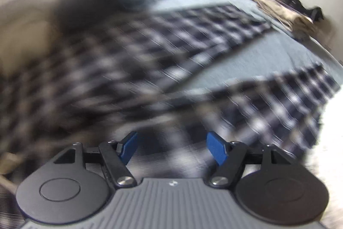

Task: Fold clothes
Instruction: 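Move both grippers toward the plaid pajama pants with the cream drawstring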

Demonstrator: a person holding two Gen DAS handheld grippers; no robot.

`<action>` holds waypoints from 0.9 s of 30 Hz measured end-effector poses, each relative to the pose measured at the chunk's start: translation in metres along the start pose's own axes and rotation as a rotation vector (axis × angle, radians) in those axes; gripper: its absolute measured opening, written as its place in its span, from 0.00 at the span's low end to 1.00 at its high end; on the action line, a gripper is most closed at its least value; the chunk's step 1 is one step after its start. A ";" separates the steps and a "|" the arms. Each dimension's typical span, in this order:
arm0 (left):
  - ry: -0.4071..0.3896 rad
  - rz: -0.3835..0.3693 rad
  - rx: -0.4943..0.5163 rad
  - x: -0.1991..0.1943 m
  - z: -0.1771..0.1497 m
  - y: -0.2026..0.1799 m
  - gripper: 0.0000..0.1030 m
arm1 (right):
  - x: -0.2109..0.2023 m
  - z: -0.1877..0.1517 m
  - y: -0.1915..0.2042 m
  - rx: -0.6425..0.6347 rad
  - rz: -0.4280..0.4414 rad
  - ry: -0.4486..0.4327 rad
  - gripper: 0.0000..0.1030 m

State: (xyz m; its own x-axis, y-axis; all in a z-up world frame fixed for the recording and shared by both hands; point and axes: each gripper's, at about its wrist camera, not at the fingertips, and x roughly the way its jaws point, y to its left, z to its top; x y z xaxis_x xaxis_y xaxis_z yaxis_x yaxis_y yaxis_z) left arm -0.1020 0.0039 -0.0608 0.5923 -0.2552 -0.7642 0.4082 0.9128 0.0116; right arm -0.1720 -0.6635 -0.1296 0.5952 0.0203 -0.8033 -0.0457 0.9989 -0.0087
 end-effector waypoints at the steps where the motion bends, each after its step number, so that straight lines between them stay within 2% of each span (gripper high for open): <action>1: -0.020 0.027 -0.013 -0.012 -0.001 0.012 0.70 | -0.002 -0.006 -0.006 0.022 -0.037 0.003 0.26; 3: -0.048 0.077 -0.039 -0.035 -0.009 0.036 0.75 | -0.011 -0.014 -0.020 0.068 -0.135 0.009 0.26; 6: -0.047 0.127 -0.063 -0.060 -0.033 0.062 0.77 | -0.029 -0.023 -0.039 0.139 -0.295 0.018 0.28; 7: -0.047 0.143 -0.070 -0.069 -0.041 0.071 0.77 | -0.034 -0.022 -0.042 0.161 -0.307 0.009 0.28; 9: -0.042 0.165 -0.087 -0.084 -0.058 0.086 0.76 | -0.045 -0.015 -0.036 0.206 -0.230 -0.067 0.28; 12: -0.010 0.141 -0.125 -0.095 -0.093 0.093 0.74 | -0.049 0.000 -0.009 0.222 -0.058 -0.180 0.28; 14: 0.023 0.114 -0.172 -0.096 -0.117 0.095 0.71 | -0.038 0.009 0.017 0.214 0.055 -0.186 0.28; 17: 0.095 0.081 -0.253 -0.092 -0.149 0.099 0.67 | -0.010 0.020 0.051 0.185 0.183 -0.137 0.28; 20: 0.135 0.073 -0.339 -0.094 -0.177 0.101 0.67 | 0.010 0.016 0.076 0.158 0.251 -0.039 0.28; 24: 0.138 0.049 -0.444 -0.108 -0.202 0.109 0.67 | 0.003 -0.002 0.068 0.212 0.320 0.008 0.28; 26: 0.126 0.037 -0.486 -0.115 -0.204 0.117 0.68 | -0.008 -0.013 0.057 0.285 0.361 0.030 0.28; 27: 0.113 0.039 -0.524 -0.117 -0.204 0.123 0.70 | -0.013 -0.018 0.051 0.322 0.381 0.041 0.31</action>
State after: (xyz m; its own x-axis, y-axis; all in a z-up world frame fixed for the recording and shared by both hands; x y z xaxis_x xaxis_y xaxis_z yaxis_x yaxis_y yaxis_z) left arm -0.2628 0.2110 -0.1016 0.5098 -0.2079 -0.8348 -0.0314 0.9652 -0.2596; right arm -0.1967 -0.6134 -0.1300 0.5521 0.3910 -0.7364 -0.0002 0.8833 0.4688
